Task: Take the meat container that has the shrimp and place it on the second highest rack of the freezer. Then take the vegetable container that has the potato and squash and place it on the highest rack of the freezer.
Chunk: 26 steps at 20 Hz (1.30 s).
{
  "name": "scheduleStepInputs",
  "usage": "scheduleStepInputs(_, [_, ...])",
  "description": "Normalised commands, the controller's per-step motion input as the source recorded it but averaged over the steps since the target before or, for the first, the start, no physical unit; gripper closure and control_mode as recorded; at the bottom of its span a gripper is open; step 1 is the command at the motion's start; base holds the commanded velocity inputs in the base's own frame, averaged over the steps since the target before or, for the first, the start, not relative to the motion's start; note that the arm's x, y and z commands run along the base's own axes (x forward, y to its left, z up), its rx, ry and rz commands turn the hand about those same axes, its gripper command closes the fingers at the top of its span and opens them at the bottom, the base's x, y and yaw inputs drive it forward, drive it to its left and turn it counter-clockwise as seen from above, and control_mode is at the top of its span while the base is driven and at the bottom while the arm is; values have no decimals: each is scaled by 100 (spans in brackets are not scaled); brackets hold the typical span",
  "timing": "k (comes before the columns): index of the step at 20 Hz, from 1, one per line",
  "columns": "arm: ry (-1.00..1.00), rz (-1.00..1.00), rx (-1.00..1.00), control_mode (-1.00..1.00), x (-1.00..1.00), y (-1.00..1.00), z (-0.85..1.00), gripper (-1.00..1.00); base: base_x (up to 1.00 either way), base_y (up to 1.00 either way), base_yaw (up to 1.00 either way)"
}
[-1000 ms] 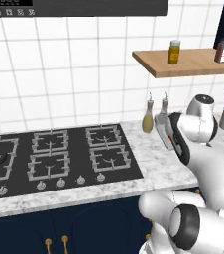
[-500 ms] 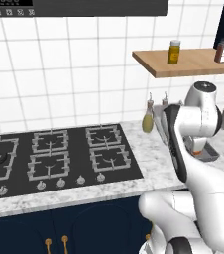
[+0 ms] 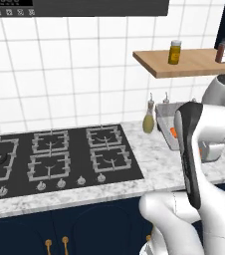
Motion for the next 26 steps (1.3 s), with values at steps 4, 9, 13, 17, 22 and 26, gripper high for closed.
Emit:
scheduleStepInputs(4, [0, -4, 2, -100, -41, 10, 26, 100, 0, 0, 0])
scheduleStepInputs(9, [0, 0, 0, -100, 0, 16, 2, 100, 0, 0, 0])
scheduleStepInputs(13, [1, 0, 0, 100, 0, 10, 0, 100, -4, 25, 0])
scheduleStepInputs(17, [0, 0, 0, 100, 0, 0, 0, 100, -57, 97, 0])
scheduleStepInputs(22, [0, 0, 0, 100, 0, 0, 0, 100, -88, 79, -30])
scheduleStepInputs(26, [0, 0, 0, 100, 0, 0, 0, 100, -57, 6, -94])
